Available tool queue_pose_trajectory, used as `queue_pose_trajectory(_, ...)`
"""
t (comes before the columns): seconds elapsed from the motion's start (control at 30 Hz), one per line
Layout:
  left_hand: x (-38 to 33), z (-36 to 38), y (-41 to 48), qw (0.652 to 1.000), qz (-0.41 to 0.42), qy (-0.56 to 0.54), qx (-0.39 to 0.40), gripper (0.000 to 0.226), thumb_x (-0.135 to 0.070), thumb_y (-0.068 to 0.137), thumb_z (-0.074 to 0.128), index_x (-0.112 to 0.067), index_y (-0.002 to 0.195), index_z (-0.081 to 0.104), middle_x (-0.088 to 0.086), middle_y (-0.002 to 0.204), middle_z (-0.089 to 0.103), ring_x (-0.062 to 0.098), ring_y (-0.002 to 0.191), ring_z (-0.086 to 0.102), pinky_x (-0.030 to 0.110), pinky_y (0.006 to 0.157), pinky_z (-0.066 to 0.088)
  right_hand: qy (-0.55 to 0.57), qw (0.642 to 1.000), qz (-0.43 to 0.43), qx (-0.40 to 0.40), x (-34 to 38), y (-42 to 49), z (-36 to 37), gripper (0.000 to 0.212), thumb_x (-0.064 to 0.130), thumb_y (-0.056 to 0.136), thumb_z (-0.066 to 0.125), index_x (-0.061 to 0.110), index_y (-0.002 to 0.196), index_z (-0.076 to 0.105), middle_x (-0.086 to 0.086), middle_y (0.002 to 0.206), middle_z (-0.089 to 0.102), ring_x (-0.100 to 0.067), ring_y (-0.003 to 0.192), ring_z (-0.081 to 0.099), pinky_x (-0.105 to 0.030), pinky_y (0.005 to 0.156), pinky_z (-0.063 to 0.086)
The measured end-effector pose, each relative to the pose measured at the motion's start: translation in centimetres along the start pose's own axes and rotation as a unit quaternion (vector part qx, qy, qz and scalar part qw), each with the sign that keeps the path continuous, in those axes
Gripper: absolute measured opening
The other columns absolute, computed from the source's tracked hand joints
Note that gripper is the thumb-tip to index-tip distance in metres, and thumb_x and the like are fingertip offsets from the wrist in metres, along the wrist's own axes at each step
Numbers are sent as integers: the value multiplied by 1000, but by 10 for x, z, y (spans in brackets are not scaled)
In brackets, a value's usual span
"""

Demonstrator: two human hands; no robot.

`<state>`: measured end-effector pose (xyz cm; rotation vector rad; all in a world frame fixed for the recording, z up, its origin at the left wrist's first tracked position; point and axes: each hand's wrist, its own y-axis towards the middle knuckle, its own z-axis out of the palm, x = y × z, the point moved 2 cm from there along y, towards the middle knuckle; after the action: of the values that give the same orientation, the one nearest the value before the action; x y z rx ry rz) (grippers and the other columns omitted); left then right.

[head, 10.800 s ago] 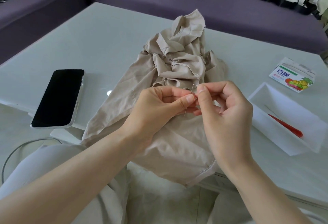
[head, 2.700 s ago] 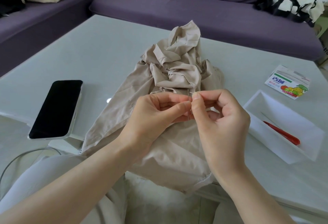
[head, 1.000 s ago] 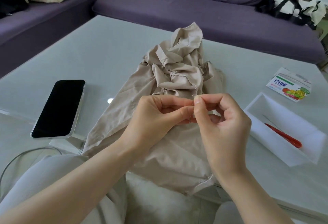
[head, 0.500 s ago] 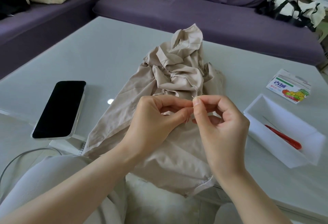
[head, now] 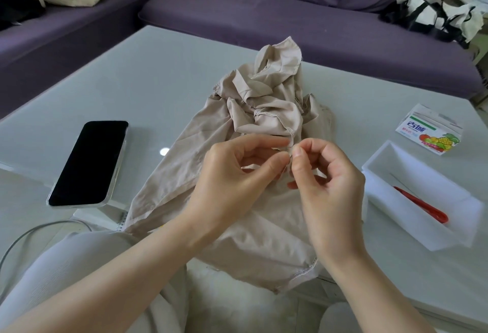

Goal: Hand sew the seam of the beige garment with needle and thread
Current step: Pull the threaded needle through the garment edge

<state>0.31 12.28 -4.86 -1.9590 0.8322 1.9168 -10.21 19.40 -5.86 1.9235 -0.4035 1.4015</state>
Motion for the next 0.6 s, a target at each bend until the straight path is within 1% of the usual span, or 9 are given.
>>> queue_pose_trajectory(0.07, -1, 0, 0, 1000, 7, 6, 5, 11, -16, 84, 68, -18, 94, 73, -3, 86, 74, 15, 83, 71, 40, 78, 58, 7, 1000, 8, 13, 0, 0, 1, 7, 27, 87, 56, 26, 83, 62, 13, 72, 66, -9, 69, 64, -21, 63, 51)
queue_pose_trajectory(0.13, -2, 0, 0, 1000, 10, 10, 1, 9, -12, 86, 67, -18, 89, 73, -3, 83, 74, 18, 80, 71, 41, 77, 58, 9, 1000, 15, 21, -1, 0, 2, 7, 28, 86, 56, 26, 84, 62, 13, 71, 65, -9, 69, 63, -23, 64, 52)
queue_pose_trajectory(0.17, -1, -1, 0, 1000, 13, 18, -3, 9, -12, 86, 67, -18, 88, 73, -4, 82, 74, 17, 79, 71, 39, 76, 58, 7, 999, 18, 25, -1, 0, 2, 7, 28, 86, 56, 25, 84, 63, 12, 71, 65, -9, 69, 62, -26, 64, 52)
queue_pose_trajectory(0.23, 0, -2, 0, 998, 31, 49, -17, 8, -12, 85, 68, -18, 85, 73, -7, 79, 73, 11, 75, 70, 28, 71, 57, 6, 999, 25, 33, -2, -1, 2, 8, 28, 87, 57, 23, 85, 64, 10, 70, 65, -9, 68, 61, -31, 66, 54)
queue_pose_trajectory(0.3, 0, -2, 0, 994, 59, 90, -34, 9, -9, 84, 70, -18, 82, 73, -9, 75, 72, 5, 71, 68, 14, 65, 51, 6, 999, 31, 41, -3, -1, 2, 7, 26, 88, 59, 22, 87, 64, 8, 71, 65, -8, 68, 60, -34, 67, 55)
queue_pose_trajectory(0.37, -1, -3, -1, 985, 94, 136, -51, 12, -5, 82, 70, -17, 80, 72, -10, 71, 70, 1, 69, 67, 8, 64, 47, 1, 998, 39, 47, -4, -2, 2, 8, 28, 88, 60, 22, 87, 65, 9, 72, 65, -8, 69, 60, -36, 68, 55)
queue_pose_trajectory(0.47, 0, -4, -1, 971, 133, 190, -63, 11, -2, 79, 71, -13, 78, 72, -8, 69, 68, 1, 68, 65, 7, 66, 48, -2, 997, 48, 59, -5, -2, 2, 7, 25, 90, 62, 20, 87, 66, 8, 73, 66, -9, 70, 61, -38, 69, 55)
queue_pose_trajectory(0.6, 3, -5, 1, 972, 127, 188, -65, 12, -1, 77, 70, -12, 73, 68, -7, 66, 65, 7, 67, 64, 11, 66, 50, -13, 995, 61, 77, -5, -1, 3, 6, 24, 89, 62, 22, 84, 66, 11, 71, 65, -9, 69, 61, -38, 69, 55)
